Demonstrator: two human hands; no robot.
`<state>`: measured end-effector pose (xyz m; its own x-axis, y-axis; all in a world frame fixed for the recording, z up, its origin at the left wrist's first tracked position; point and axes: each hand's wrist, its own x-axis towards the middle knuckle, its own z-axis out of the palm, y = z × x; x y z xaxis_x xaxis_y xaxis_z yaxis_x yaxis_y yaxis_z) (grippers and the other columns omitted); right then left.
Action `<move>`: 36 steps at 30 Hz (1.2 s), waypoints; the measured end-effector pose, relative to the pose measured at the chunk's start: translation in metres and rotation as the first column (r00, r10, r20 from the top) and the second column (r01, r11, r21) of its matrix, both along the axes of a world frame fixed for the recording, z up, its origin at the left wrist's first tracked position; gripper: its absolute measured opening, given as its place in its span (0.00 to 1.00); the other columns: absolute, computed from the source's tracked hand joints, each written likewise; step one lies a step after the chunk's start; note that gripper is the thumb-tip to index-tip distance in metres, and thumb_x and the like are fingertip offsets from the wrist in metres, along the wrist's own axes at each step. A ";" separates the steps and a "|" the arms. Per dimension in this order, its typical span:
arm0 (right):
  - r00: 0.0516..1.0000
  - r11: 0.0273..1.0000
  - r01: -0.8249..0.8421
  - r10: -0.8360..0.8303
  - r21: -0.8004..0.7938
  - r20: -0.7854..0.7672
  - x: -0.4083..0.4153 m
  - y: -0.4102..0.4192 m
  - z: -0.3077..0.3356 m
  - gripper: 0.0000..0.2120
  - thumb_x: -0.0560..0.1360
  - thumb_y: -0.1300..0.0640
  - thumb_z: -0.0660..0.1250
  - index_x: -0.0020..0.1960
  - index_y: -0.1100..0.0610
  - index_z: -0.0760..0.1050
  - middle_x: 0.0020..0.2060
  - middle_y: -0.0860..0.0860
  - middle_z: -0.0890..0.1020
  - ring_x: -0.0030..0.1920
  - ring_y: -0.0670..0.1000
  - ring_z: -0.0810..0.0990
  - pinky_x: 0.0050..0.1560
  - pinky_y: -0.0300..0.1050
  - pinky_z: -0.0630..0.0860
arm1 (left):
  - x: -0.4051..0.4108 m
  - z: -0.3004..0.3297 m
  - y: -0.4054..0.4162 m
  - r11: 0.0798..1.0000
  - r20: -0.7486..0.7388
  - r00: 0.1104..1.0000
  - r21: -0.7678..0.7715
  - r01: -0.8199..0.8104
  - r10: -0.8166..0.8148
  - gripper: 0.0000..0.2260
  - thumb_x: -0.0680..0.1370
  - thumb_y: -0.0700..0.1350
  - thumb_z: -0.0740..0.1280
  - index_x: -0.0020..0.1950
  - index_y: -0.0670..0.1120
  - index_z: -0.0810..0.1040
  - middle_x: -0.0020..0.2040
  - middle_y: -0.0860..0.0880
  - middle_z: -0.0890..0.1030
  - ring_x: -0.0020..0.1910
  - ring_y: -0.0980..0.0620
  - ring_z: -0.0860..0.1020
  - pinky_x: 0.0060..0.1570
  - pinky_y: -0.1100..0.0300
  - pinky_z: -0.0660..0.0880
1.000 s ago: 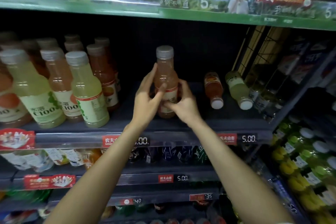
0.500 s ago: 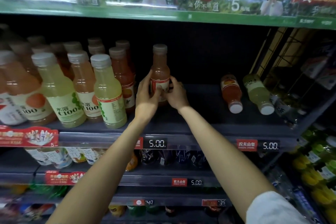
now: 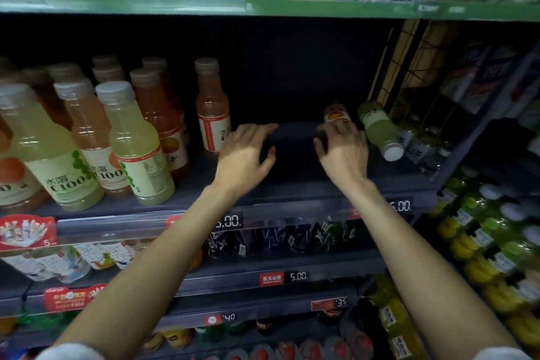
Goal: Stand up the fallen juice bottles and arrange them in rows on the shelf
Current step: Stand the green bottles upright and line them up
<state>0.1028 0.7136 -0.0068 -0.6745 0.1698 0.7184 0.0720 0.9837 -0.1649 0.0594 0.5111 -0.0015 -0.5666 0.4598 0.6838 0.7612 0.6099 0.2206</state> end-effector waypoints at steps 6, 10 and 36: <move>0.808 0.907 0.379 -0.228 -0.182 0.543 -0.004 0.034 0.002 0.33 0.73 0.42 0.67 0.69 0.58 0.60 0.57 0.60 0.76 0.54 0.61 0.78 0.49 0.49 0.73 | -0.020 0.000 0.051 0.952 0.051 0.996 -0.294 0.080 -0.068 0.25 0.79 0.53 0.61 0.75 0.50 0.61 0.61 0.50 0.78 0.59 0.47 0.75 0.57 0.54 0.67; 0.939 0.918 0.249 -0.152 -0.307 0.308 0.016 0.039 -0.005 0.22 0.71 0.52 0.68 0.62 0.58 0.69 0.46 0.60 0.82 0.47 0.62 0.80 0.40 0.47 0.72 | -0.024 0.000 0.069 0.935 0.114 0.991 -0.339 0.104 -0.069 0.31 0.78 0.54 0.65 0.77 0.52 0.56 0.71 0.49 0.67 0.67 0.47 0.67 0.64 0.53 0.65; 0.836 0.255 -0.220 0.547 -0.942 -0.048 -0.034 -0.088 0.033 0.20 0.71 0.59 0.73 0.60 0.53 0.72 0.54 0.53 0.77 0.55 0.52 0.77 0.48 0.46 0.79 | -0.010 -0.011 -0.018 0.888 0.384 0.921 0.396 -0.233 0.070 0.33 0.72 0.55 0.73 0.71 0.51 0.62 0.66 0.51 0.72 0.62 0.51 0.74 0.55 0.55 0.72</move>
